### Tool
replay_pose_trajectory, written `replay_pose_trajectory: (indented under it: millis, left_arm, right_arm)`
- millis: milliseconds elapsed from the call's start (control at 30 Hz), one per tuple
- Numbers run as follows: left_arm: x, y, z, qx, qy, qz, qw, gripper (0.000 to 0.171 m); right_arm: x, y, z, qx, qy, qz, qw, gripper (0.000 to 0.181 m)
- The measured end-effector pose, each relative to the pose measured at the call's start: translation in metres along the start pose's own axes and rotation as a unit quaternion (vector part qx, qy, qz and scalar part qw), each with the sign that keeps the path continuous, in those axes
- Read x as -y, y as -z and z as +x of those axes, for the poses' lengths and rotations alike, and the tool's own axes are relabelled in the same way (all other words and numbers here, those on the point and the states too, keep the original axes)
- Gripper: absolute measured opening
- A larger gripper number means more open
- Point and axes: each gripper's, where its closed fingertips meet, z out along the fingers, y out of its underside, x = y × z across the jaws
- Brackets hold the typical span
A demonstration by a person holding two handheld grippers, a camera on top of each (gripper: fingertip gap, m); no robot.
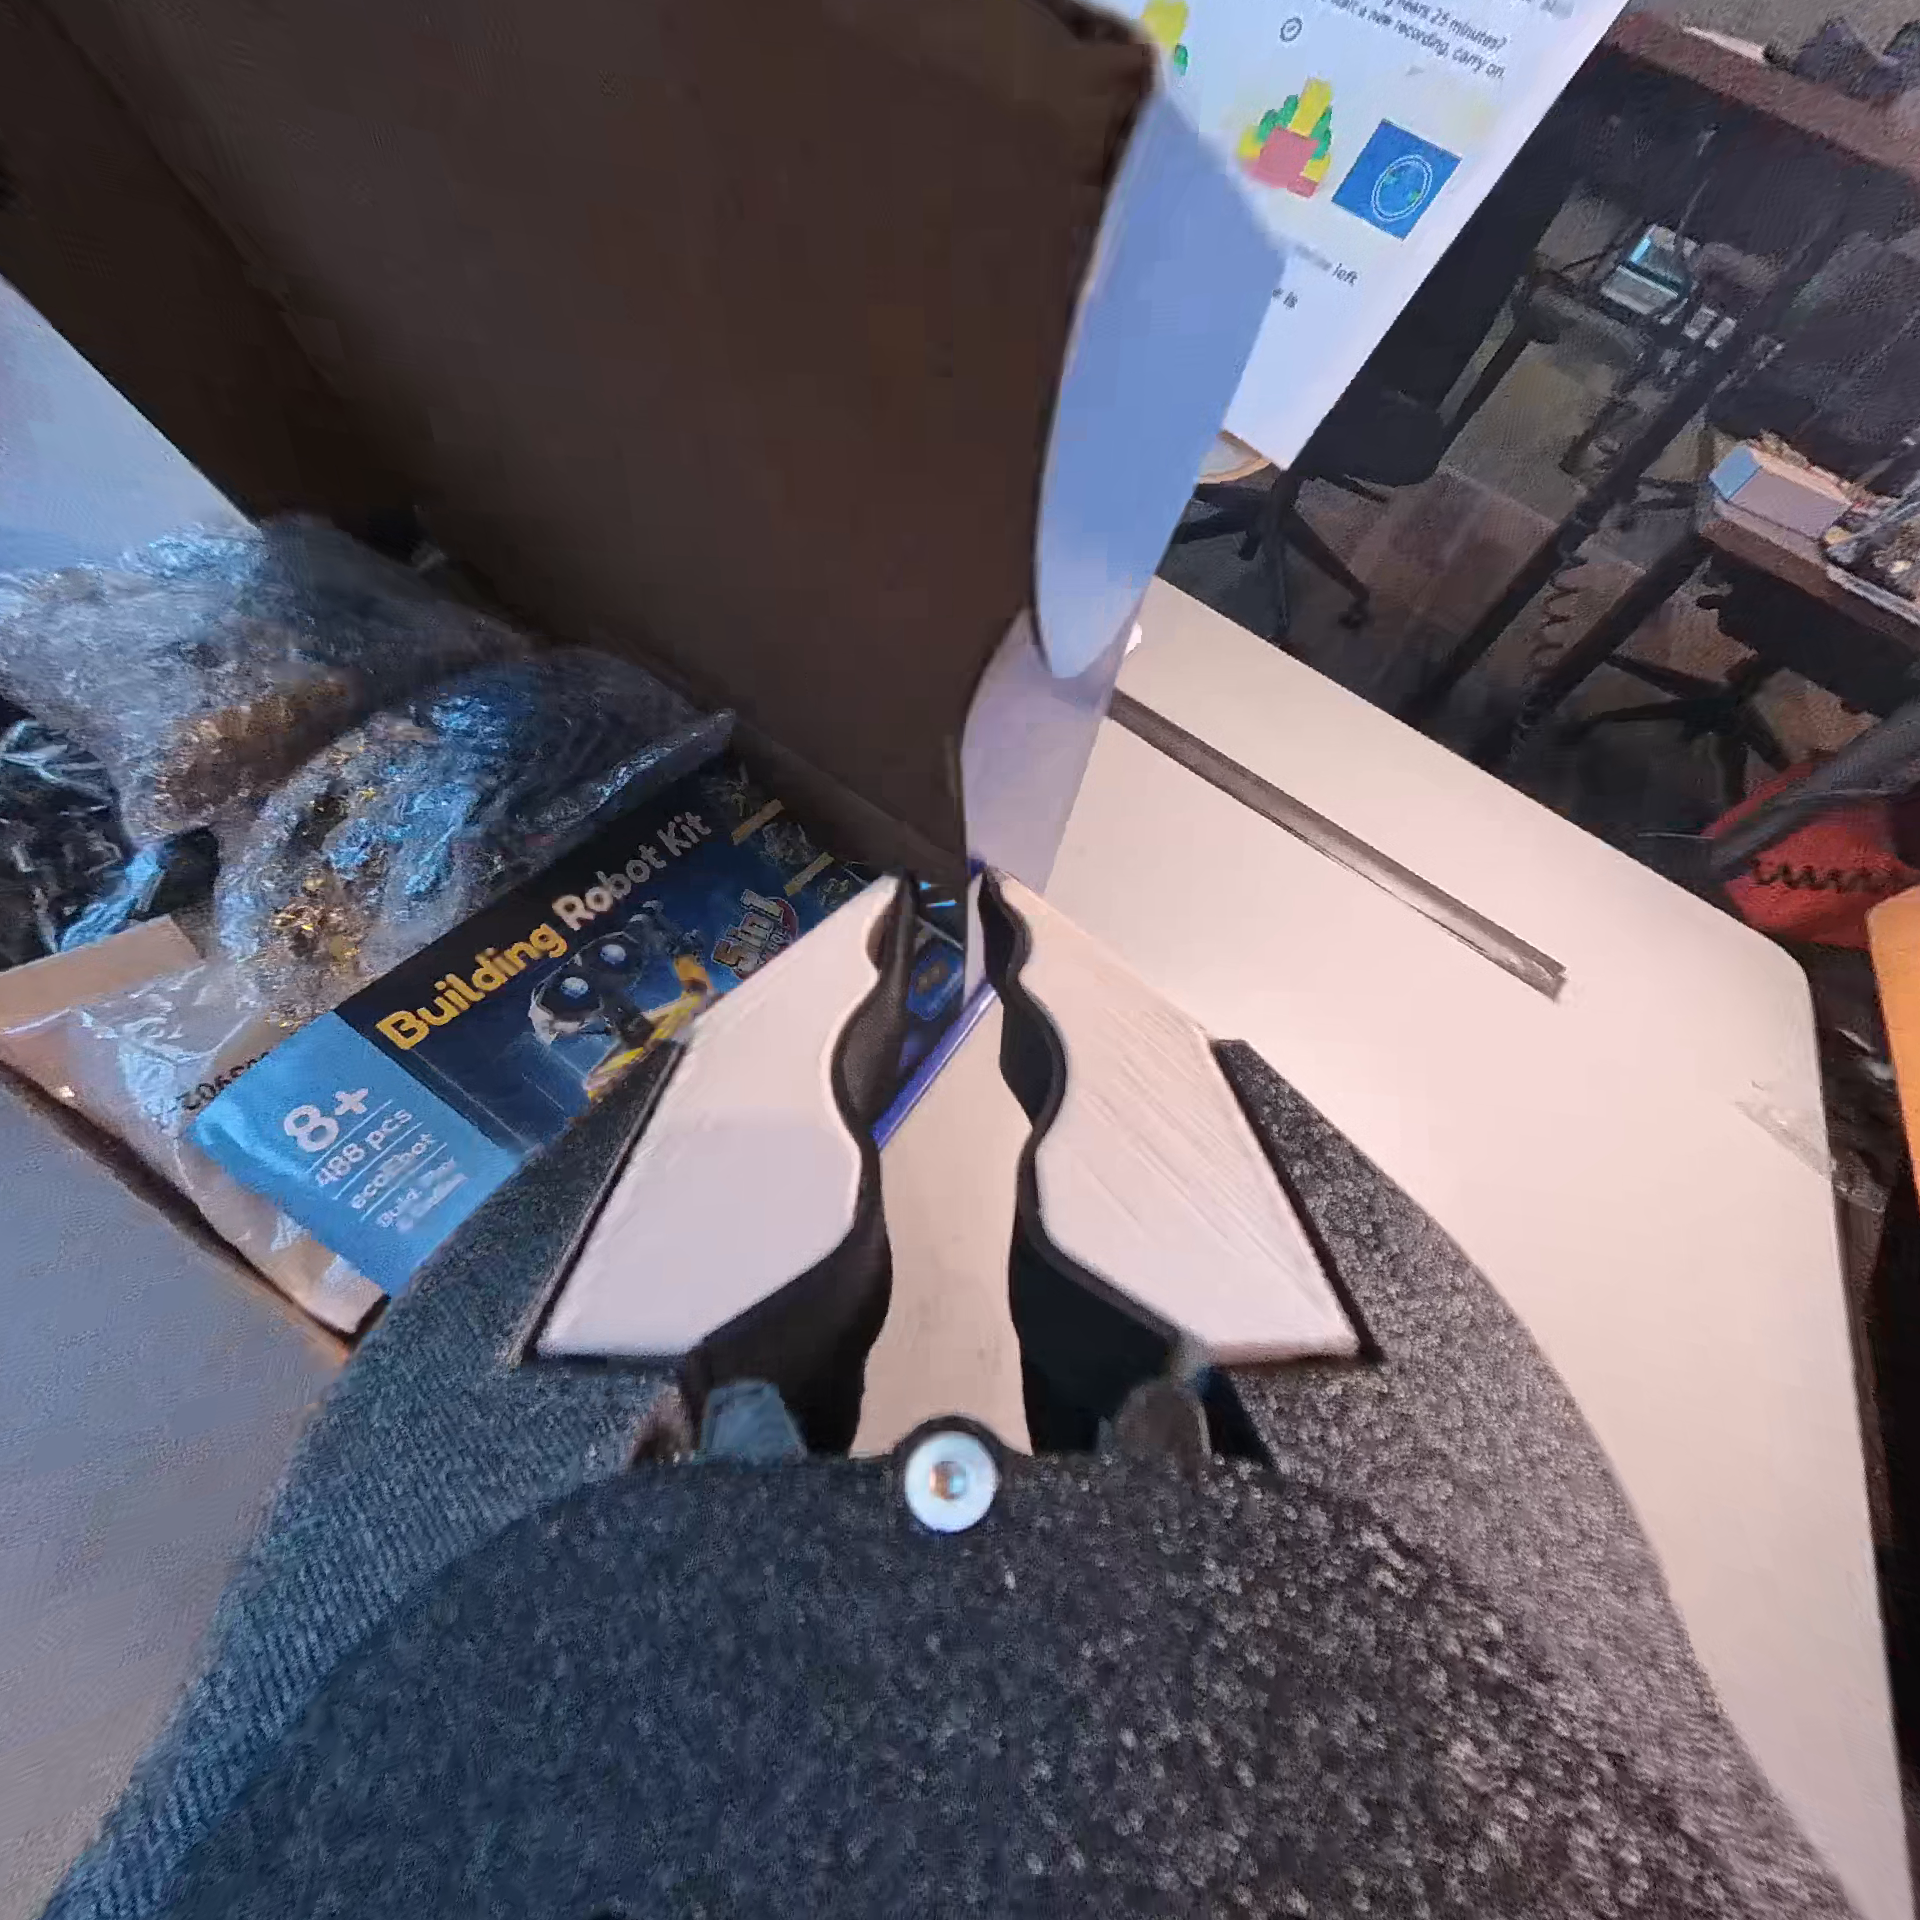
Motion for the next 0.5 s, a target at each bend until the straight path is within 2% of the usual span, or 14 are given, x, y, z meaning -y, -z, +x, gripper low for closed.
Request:
replay_pose_trajectory:
  millis: [67, 100, 167, 200, 267, 300, 400, 500]
  left_arm:
    - [0.003, 0.0, -0.003, 0.002, -0.002, 0.002, 1.0, 0.005]
    - [0.005, -0.001, -0.004, -0.001, 0.003, 0.006, 1.0, 0.005]
    - [0.006, -0.003, -0.008, -0.01, 0.021, 0.017, 1.0, 0.004]
    - [0.006, -0.004, -0.01, -0.016, 0.033, 0.022, 0.999, 0.004]
    - [0.007, -0.005, -0.012, -0.028, 0.058, 0.031, 0.997, 0.003]
    - [0.006, -0.005, -0.012, -0.03, 0.066, 0.034, 0.997, 0.003]
    - [0.005, -0.003, -0.011, -0.031, 0.082, 0.042, 0.995, 0.003]
    - [0.004, -0.002, -0.01, -0.034, 0.095, 0.046, 0.994, 0.003]
  right_arm:
    - [0.009, 0.019, -0.019, 0.025, 0.014, 0.009, 1.0, 0.015]
    - [0.016, 0.025, -0.04, 0.064, 0.023, 0.016, 0.998, 0.018]
    - [0.034, 0.023, -0.102, 0.173, 0.058, 0.03, 0.983, 0.03]
    - [0.039, 0.014, -0.136, 0.224, 0.079, 0.022, 0.971, 0.046]
    - [0.038, -0.016, -0.199, 0.308, 0.141, -0.016, 0.941, 0.077]
    - [0.036, -0.04, -0.216, 0.318, 0.176, -0.036, 0.931, 0.089]
    - [0.022, -0.109, -0.238, 0.343, 0.26, -0.124, 0.894, 0.122]
    - [-0.01, -0.143, -0.244, 0.401, 0.284, -0.243, 0.836, 0.127]
